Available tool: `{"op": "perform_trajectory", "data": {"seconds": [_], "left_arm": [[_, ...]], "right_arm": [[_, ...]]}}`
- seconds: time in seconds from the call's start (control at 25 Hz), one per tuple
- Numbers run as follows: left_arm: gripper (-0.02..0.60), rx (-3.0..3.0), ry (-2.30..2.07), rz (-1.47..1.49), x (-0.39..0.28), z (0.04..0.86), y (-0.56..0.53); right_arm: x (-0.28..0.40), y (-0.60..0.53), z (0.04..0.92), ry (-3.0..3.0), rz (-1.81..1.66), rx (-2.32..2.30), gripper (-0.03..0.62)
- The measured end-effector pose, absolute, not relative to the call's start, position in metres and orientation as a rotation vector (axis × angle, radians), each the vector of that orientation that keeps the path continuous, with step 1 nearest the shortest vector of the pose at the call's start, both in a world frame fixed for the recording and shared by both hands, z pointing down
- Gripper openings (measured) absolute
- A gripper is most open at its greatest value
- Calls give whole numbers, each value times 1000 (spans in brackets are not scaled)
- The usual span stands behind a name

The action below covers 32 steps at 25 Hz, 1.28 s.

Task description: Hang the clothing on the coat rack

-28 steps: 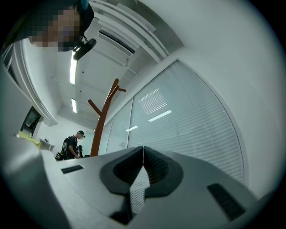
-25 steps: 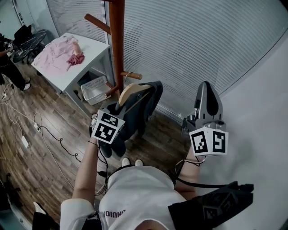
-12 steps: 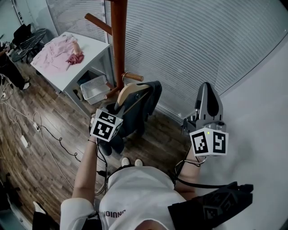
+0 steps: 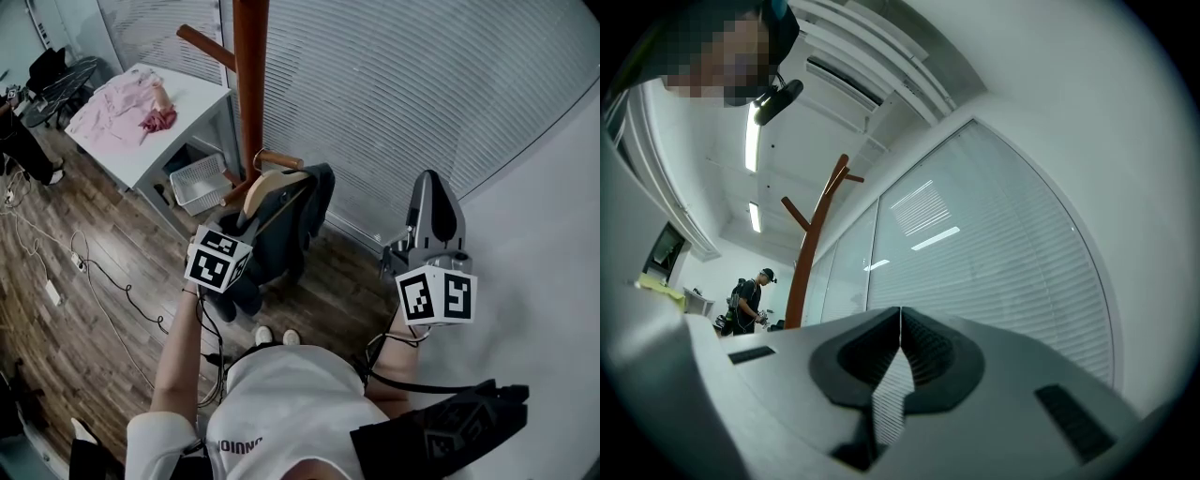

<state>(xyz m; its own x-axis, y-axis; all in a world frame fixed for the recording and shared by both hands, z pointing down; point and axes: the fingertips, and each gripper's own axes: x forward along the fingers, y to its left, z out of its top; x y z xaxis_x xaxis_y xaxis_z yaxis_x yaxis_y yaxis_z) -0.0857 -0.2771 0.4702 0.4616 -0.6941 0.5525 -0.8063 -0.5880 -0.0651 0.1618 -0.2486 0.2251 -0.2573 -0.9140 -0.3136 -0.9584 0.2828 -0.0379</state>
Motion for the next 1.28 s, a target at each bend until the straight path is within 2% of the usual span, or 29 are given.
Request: {"op": "perform_trajectory", "data": {"seconds": [0.68, 0.76, 0.84, 0.92, 1.04, 1.28], "left_arm": [[70, 2532, -1428, 836, -90, 467, -282], [105, 2562, -1449, 872, -88, 465, -280], [171, 2603, -1455, 898, -85, 463, -278], [201, 2632, -1461, 877, -82, 459, -277], [228, 2686, -1505, 831, -82, 444, -273], [232, 2691, -1521, 843, -84, 435, -265]], "right_arm": [[151, -250, 226, 2301, 221, -1689, 21], [150, -250, 226, 2305, 216, -1686, 21], [149, -251, 227, 2308, 210, -1681, 21], [148, -251, 228, 2312, 204, -1679, 21], [145, -248, 228, 2318, 197, -1677, 21], [136, -249, 234, 2341, 177, -1661, 21]]}}
